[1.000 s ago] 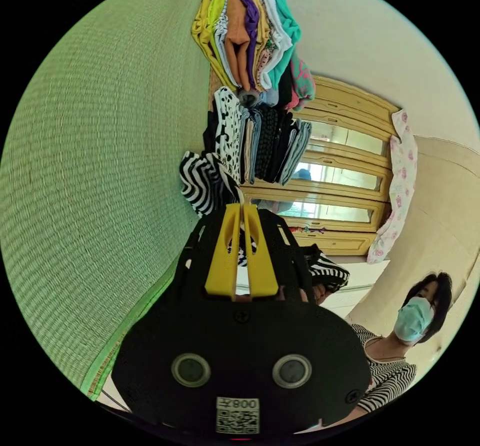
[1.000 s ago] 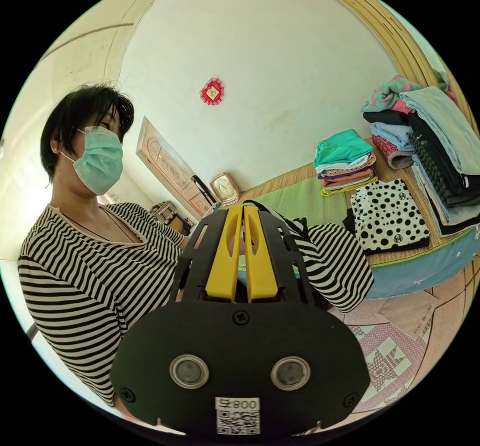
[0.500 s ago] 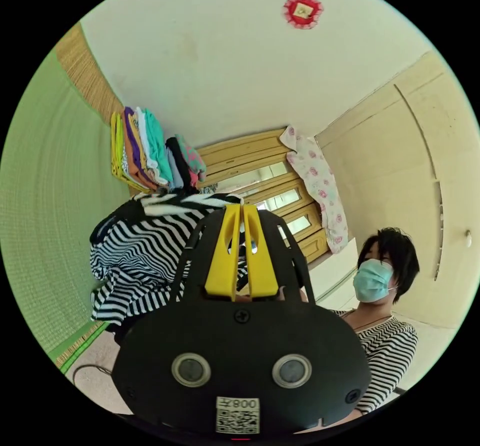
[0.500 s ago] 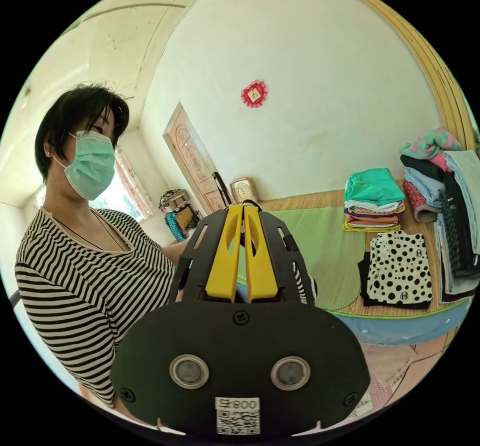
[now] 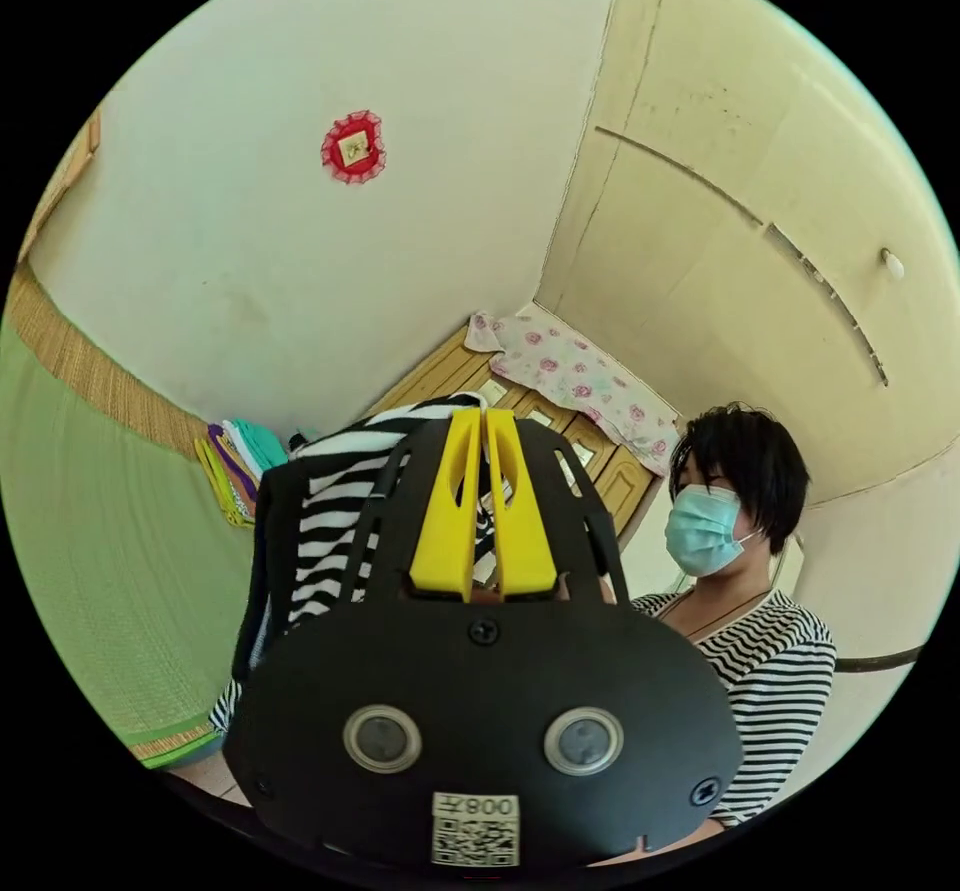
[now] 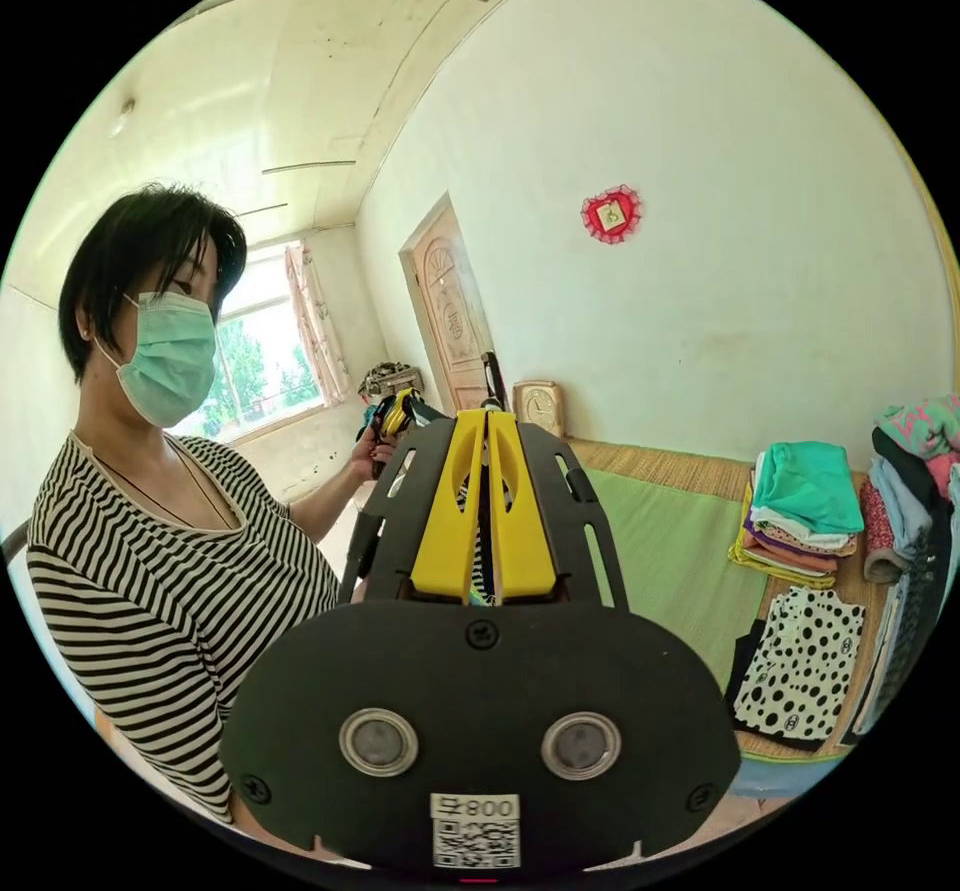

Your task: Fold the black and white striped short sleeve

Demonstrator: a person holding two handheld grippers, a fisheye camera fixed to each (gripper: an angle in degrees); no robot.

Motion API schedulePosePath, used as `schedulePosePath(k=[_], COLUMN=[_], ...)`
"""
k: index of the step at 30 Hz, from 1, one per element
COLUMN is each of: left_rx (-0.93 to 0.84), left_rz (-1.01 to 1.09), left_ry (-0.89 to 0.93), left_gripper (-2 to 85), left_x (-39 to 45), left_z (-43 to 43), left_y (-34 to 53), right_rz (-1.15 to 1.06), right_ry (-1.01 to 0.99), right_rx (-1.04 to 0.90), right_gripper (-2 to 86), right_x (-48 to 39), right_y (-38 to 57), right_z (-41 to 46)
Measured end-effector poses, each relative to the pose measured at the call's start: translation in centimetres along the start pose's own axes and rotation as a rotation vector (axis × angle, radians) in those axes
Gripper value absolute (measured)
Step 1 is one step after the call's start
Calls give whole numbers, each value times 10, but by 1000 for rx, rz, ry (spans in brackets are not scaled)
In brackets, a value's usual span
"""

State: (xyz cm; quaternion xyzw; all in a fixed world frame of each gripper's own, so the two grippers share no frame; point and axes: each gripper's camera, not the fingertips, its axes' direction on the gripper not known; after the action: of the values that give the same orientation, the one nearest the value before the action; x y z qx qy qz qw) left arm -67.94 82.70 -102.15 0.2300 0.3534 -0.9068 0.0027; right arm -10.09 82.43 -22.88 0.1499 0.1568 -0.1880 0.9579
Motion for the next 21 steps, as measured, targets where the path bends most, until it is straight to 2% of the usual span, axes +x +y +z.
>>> schedulePosePath(k=[14, 21], left_rx=[37, 13], left_rz=[367, 496], left_ry=[-5, -26], left_gripper=[7, 7], left_x=[210, 279], left_z=[-113, -142], left_y=[-9, 4], right_rz=[-207, -305], right_ry=[-2, 14], right_rx=[120, 208], right_gripper=[0, 0], right_x=[-83, -128], right_y=[-40, -37], right_z=[-28, -49])
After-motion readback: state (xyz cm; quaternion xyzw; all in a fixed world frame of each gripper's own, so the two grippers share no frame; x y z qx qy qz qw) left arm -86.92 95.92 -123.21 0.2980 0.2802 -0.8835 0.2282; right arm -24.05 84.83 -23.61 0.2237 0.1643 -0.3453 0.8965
